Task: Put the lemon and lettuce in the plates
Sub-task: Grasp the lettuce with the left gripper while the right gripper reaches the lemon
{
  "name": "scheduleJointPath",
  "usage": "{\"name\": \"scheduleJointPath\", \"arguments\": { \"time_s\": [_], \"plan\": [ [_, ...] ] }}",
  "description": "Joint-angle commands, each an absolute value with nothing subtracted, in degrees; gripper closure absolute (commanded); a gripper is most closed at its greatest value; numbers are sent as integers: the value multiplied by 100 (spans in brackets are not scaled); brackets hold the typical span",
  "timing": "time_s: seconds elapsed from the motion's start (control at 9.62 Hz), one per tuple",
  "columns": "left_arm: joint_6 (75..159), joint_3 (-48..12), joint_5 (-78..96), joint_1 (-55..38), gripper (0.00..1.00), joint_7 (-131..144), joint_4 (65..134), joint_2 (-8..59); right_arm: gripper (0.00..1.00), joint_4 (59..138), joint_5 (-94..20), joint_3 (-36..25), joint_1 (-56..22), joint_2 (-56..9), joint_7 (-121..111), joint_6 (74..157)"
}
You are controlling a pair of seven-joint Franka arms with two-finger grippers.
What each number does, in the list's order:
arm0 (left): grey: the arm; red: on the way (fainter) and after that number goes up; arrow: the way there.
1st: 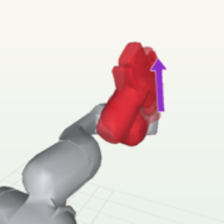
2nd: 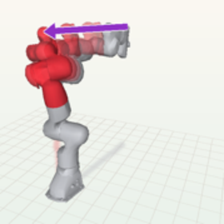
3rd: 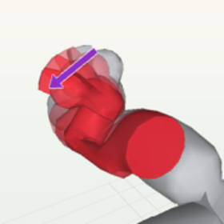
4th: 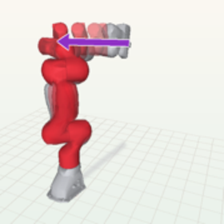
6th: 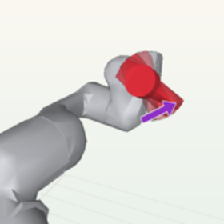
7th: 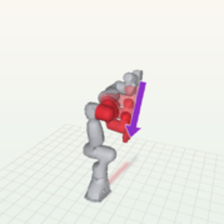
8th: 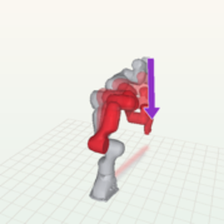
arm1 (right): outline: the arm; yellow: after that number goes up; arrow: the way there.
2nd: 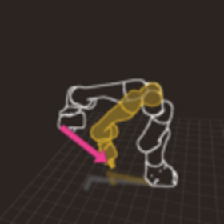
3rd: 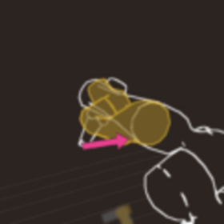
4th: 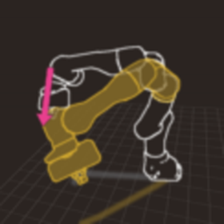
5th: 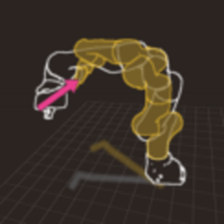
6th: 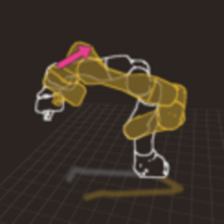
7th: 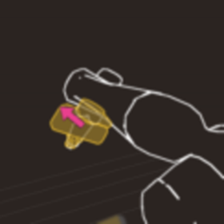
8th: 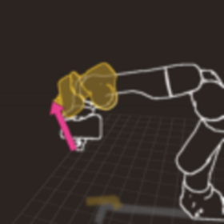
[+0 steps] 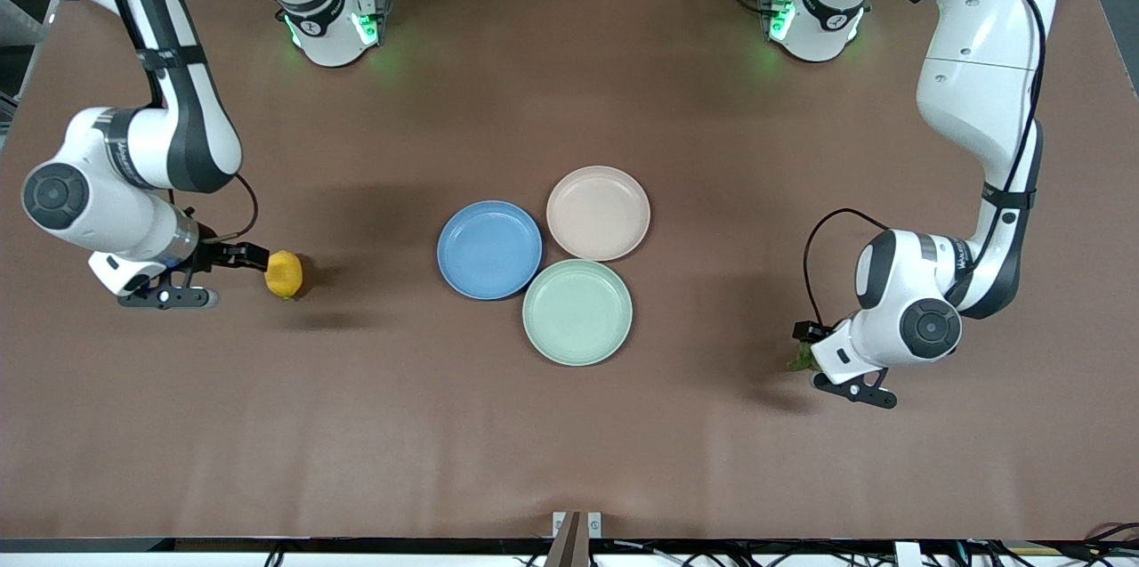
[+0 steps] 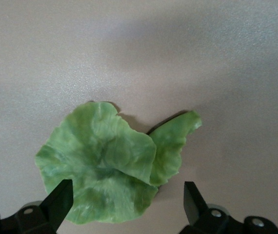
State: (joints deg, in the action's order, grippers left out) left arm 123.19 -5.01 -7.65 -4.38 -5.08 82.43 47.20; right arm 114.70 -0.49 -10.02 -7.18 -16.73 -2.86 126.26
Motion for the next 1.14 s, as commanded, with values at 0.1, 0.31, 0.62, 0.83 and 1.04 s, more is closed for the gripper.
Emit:
{"name": "scheduleJointPath", "arguments": {
  "time_s": [0.1,0.31,0.62,0.83,1.04],
  "plan": [
    [12419,-510,-888,-431,0,-606,8165,4860,0,11470,-570,-984,-615,-1994,-692,12919],
    [12428,-510,-896,-431,0,-606,8165,4895,0,11470,-571,-976,-554,-2161,-765,13060],
    [12709,-519,-739,-361,100,-493,8174,4896,0,11548,-571,-976,-580,-2338,-782,13341],
    [12709,-510,-738,-422,100,-317,8174,4887,0,11715,-571,-976,-606,-2434,-782,13657],
    [12709,-518,-738,-431,100,-290,8174,4852,0,11768,-571,-967,-615,-2513,-782,13754]
  ]
}}
